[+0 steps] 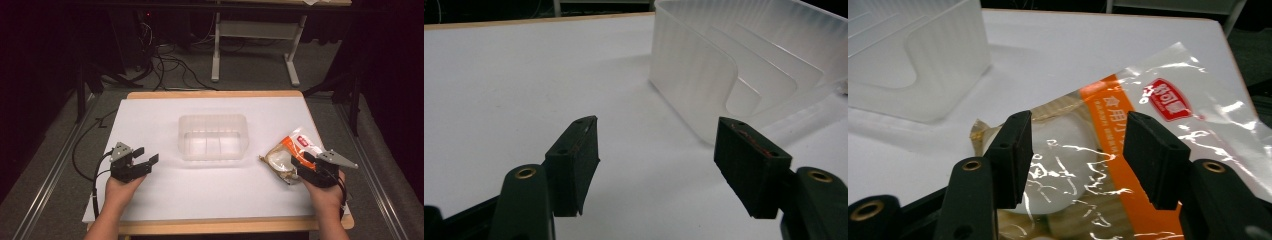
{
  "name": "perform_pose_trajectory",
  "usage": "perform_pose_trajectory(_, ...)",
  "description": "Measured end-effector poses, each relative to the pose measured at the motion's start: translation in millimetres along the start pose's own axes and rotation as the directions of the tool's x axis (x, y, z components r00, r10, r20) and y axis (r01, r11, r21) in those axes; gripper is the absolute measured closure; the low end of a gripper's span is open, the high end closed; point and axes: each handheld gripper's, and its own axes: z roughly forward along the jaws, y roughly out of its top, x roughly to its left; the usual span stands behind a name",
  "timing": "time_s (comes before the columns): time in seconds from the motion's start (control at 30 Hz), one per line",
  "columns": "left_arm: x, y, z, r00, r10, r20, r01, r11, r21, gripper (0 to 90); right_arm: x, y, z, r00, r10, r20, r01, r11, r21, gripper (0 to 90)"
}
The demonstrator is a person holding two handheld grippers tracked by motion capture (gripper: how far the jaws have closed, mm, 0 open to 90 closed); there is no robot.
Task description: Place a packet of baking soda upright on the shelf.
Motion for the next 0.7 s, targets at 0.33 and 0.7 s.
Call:
perform_pose_trajectory(0.33, -1.2, -0.5, 0.5, 1.0000, 0.006, 0.000, -0.006, 1.0000, 0.006, 34.4, -29.6, 5.5, -11.5, 0.9949, 0.071, 0.072, -0.068, 0.997, -0.040, 37.8)
perform_pose_trajectory(0.7, -2.1, -1.8, 1.2, 0.9999, 0.013, -0.002, -0.013, 0.9997, 0.019, 34.4, -62.1, 3.1, -14.7, 0.9791, 0.135, 0.152, -0.129, 0.990, -0.053, 30.0)
